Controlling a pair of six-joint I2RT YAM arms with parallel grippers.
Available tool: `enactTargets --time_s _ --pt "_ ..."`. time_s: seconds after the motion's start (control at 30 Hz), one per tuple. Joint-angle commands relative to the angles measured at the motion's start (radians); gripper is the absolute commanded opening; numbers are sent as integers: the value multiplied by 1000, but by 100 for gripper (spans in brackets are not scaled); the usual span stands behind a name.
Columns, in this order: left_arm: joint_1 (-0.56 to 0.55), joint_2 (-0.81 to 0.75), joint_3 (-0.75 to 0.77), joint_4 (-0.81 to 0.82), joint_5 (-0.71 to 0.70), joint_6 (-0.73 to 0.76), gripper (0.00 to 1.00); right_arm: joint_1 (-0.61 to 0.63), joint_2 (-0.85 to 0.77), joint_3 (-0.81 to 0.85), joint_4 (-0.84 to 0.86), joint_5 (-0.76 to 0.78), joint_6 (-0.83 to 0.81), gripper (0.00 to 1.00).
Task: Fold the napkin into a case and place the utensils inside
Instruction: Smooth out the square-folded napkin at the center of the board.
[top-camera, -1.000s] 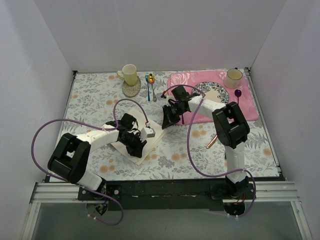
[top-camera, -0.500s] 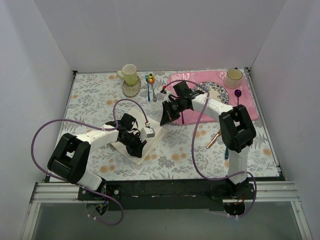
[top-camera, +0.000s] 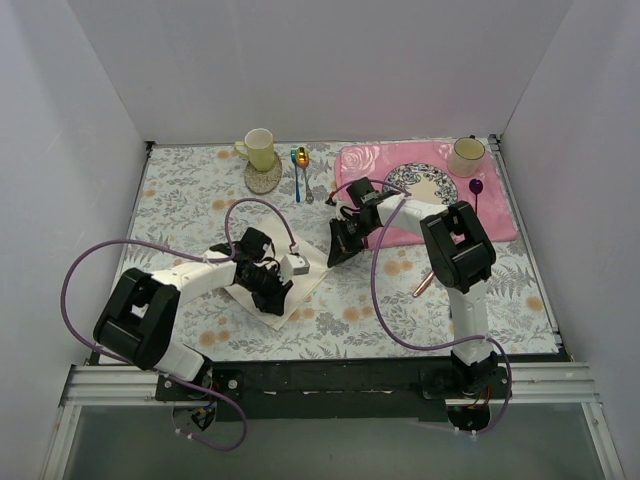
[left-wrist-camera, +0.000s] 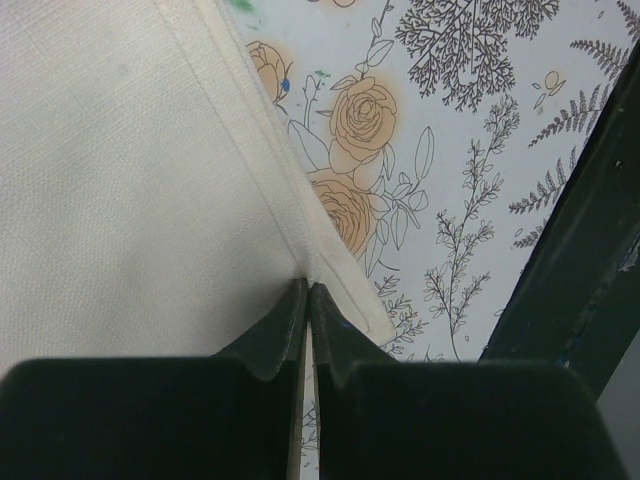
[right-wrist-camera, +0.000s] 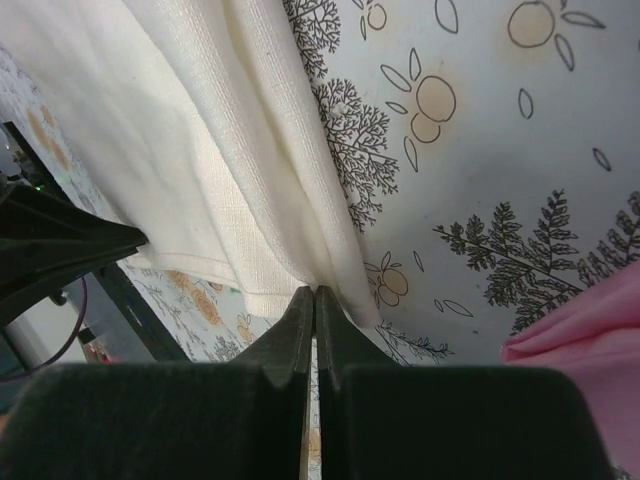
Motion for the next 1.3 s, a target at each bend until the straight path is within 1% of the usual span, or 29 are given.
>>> enactTargets --time_s 0.0,0.03,0.13,0.17,0.27,0.37,0.47,0.63,0.83,0.93,1.07,1.27 --pt "3 -45 -38 -48 -61 5 0 -2 46 16 5 133 -37 1" --pt "3 -95 -23 -51 -55 -2 0 -5 46 9 10 141 -37 1" --pt "1 -149 43 -114 -3 -11 0 -8 49 -14 13 151 -29 1" --pt "3 -172 105 -161 18 -18 0 -10 50 -21 15 148 -24 1" --pt "0 -203 204 -232 89 -46 0 -8 55 -33 24 142 -11 1" --pt "-16 -206 229 -255 114 -64 0 -10 61 -30 28 139 3 1" --pt "-36 -178 209 -240 114 -71 0 -8 66 -25 31 139 11 1" --pt "-62 -129 103 -151 100 -94 0 -10 66 -27 28 138 19 1" --pt "-65 -86 16 -88 -4 -77 0 -8 61 -16 24 121 12 1" --pt "-65 -50 8 -64 -40 -91 0 -10 46 1 22 101 5 1" --pt "-65 4 5 -62 -47 -77 0 -10 11 19 30 44 2 1" --pt "-66 4 -23 -73 -66 -52 0 -16 -69 47 22 10 -12 1"
